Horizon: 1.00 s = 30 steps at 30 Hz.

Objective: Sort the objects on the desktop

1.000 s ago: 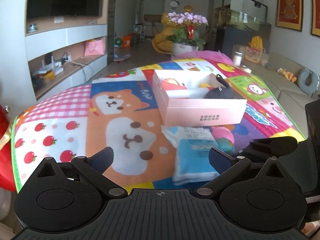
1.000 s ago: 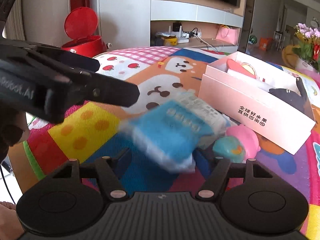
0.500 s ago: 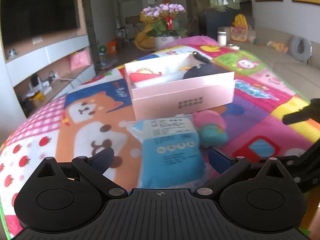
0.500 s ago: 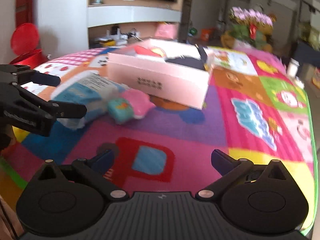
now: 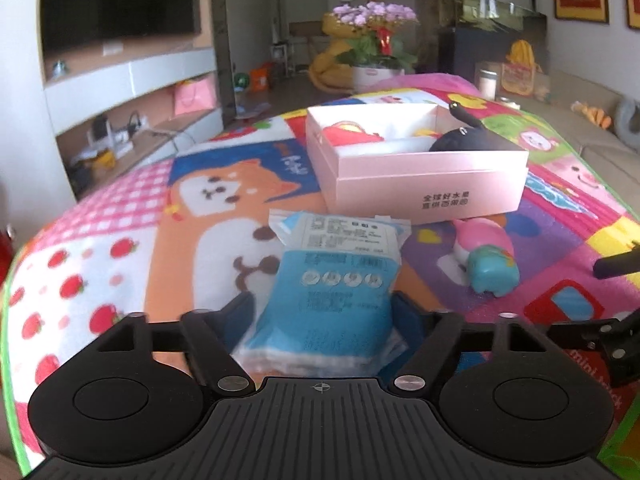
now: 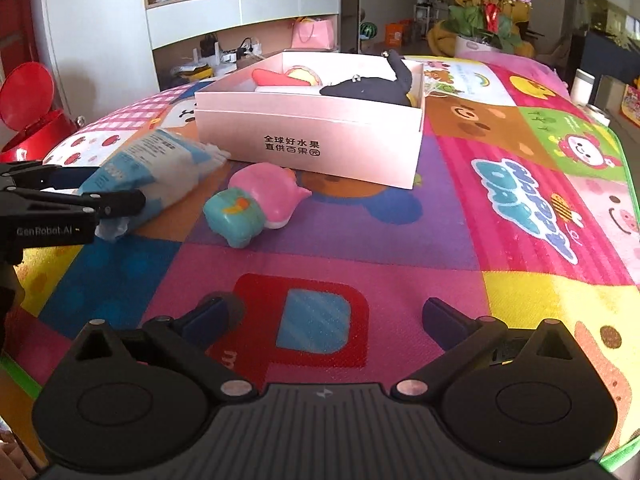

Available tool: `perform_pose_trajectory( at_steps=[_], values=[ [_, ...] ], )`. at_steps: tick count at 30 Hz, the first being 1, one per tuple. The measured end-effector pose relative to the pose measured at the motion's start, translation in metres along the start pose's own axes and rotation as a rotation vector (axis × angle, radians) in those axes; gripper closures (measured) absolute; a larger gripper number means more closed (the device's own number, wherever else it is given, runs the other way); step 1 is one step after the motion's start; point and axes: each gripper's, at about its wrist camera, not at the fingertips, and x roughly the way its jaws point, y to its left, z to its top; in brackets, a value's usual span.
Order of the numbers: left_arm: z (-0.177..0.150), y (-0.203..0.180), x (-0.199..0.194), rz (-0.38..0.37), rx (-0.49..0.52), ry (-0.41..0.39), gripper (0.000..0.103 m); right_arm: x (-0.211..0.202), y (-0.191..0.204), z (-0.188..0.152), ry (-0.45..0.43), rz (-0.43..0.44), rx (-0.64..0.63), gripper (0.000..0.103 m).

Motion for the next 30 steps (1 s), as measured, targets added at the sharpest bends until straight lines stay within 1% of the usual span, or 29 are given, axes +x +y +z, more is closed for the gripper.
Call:
perform_pose_trajectory(
  at_steps=[1, 3, 5, 6, 7, 8, 9, 10, 11, 13, 17, 19, 23, 25, 27, 28, 29, 30],
  values=[
    [-0.002, 0.001, 0.0, -0.007, -0.01, 0.003, 0.008, 0.001, 0.0, 0.002, 0.004, 0.006, -0.005, 0.0],
    [-0.005, -0.001, 0.0, -0.007, -0.007, 0.01, 0.007, 0.001, 0.0, 0.006, -0.013, 0.029, 0.009, 0.0],
    [-0.005, -0.001, 0.0, -0.005, -0.012, 0.007, 0.004, -0.002, 0.005, 0.011, -0.066, 0.034, 0.007, 0.0],
    [-0.005, -0.001, 0.001, -0.005, -0.013, 0.012, 0.003, -0.003, 0.01, 0.016, -0.102, 0.018, -0.012, 0.0],
    [-0.005, -0.002, 0.001, -0.004, -0.013, 0.016, 0.003, -0.004, 0.017, 0.021, -0.138, -0.008, -0.039, 0.003],
    [-0.005, -0.002, 0.001, -0.003, -0.01, 0.017, 0.003, -0.004, 0.022, 0.027, -0.167, -0.03, -0.058, 0.012],
    [-0.006, -0.003, 0.001, -0.002, -0.005, 0.017, 0.002, -0.002, 0.026, 0.035, -0.182, -0.031, -0.063, 0.016],
    [-0.006, -0.005, 0.001, -0.002, 0.003, 0.017, 0.001, 0.002, 0.027, 0.044, -0.178, -0.011, -0.043, 0.022],
    [-0.006, -0.006, 0.001, 0.0, 0.011, 0.019, 0.001, 0.007, 0.026, 0.053, -0.166, 0.012, -0.012, 0.027],
    [-0.007, -0.009, 0.002, 0.002, 0.025, 0.023, 0.0, 0.02, 0.027, 0.068, -0.135, 0.048, 0.036, 0.033],
    [-0.007, -0.006, 0.004, -0.01, 0.015, 0.038, 0.0, 0.044, 0.034, 0.076, -0.089, 0.051, 0.03, 0.041],
    [-0.006, -0.003, 0.007, -0.016, -0.002, 0.05, 0.0, 0.05, 0.034, 0.073, -0.058, 0.044, 0.014, 0.057],
    [-0.007, 0.001, 0.009, -0.02, -0.035, 0.071, 0.0, 0.036, 0.019, 0.063, -0.084, 0.019, 0.055, 0.058],
    [-0.007, 0.002, 0.01, -0.018, -0.04, 0.075, 0.0, 0.023, 0.004, 0.057, -0.098, 0.036, 0.104, 0.058],
    [-0.007, 0.002, 0.01, -0.018, -0.039, 0.075, 0.0, 0.01, -0.012, 0.049, -0.117, 0.032, 0.156, 0.058],
    [-0.006, 0.002, 0.01, -0.017, -0.038, 0.076, 0.0, 0.004, -0.019, 0.045, -0.127, 0.021, 0.177, 0.055],
    [-0.006, 0.002, 0.01, -0.016, -0.037, 0.077, 0.0, -0.001, -0.027, 0.041, -0.142, 0.011, 0.198, 0.05],
    [-0.006, 0.002, 0.011, -0.015, -0.037, 0.078, 0.0, -0.007, -0.033, 0.037, -0.156, -0.002, 0.22, 0.048]
  ],
)
